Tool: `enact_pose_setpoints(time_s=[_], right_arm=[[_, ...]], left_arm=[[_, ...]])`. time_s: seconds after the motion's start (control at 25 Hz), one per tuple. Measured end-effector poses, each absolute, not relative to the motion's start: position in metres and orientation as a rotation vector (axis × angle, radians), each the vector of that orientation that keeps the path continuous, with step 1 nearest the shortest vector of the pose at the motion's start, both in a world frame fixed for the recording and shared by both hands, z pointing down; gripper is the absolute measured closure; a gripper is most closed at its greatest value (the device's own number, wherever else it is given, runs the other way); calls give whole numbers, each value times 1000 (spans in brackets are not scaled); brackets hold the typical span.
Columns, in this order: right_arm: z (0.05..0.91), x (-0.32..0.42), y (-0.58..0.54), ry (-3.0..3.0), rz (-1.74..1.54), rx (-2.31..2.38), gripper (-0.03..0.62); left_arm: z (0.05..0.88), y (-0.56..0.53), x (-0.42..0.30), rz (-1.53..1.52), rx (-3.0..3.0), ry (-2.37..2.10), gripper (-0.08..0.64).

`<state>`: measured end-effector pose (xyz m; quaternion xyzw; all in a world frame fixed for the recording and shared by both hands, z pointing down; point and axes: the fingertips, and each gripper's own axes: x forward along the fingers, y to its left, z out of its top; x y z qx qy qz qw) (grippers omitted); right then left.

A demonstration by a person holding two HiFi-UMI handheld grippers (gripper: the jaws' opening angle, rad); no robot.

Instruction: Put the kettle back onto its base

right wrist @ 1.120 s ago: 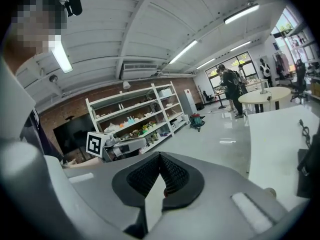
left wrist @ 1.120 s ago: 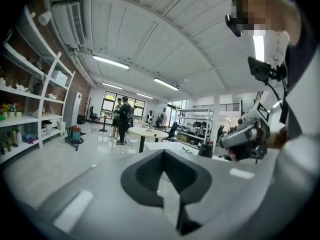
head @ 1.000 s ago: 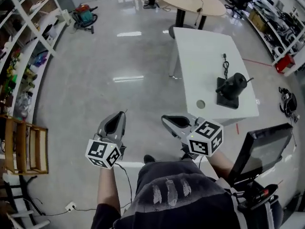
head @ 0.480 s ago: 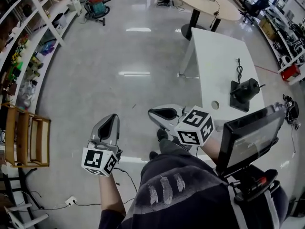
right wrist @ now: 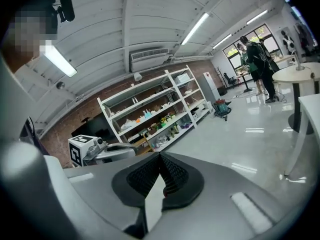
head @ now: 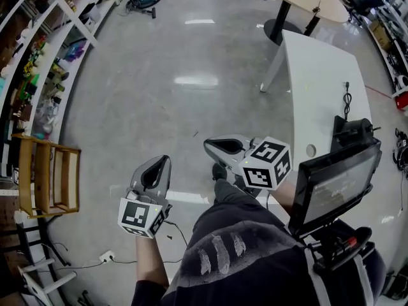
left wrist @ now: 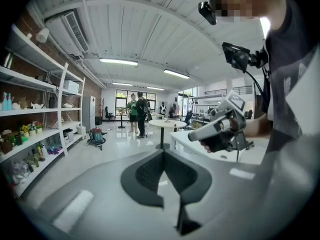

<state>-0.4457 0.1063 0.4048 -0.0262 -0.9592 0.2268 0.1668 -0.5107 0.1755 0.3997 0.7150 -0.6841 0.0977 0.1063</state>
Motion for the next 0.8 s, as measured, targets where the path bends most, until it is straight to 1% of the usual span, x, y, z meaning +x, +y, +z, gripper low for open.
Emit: enact_pose_setpoints(time_s=[0.16,0.36,0.56,0.8], right_arm=[[406,-476,66,-2744,708,-67,592],[409,-486,10,-2782,778,-20,592],[407,-503,-26,-2778,774,2,592],[377,-563,-36,-2839,660,-28,592]], left_arm=[[401,139,-531,390,2127,-1960,558],[404,83,-542,419,2158,-1902,558],[397,50,-552,609,2221,-1931,558],[387,49,-613,598,2194,-1978,558]])
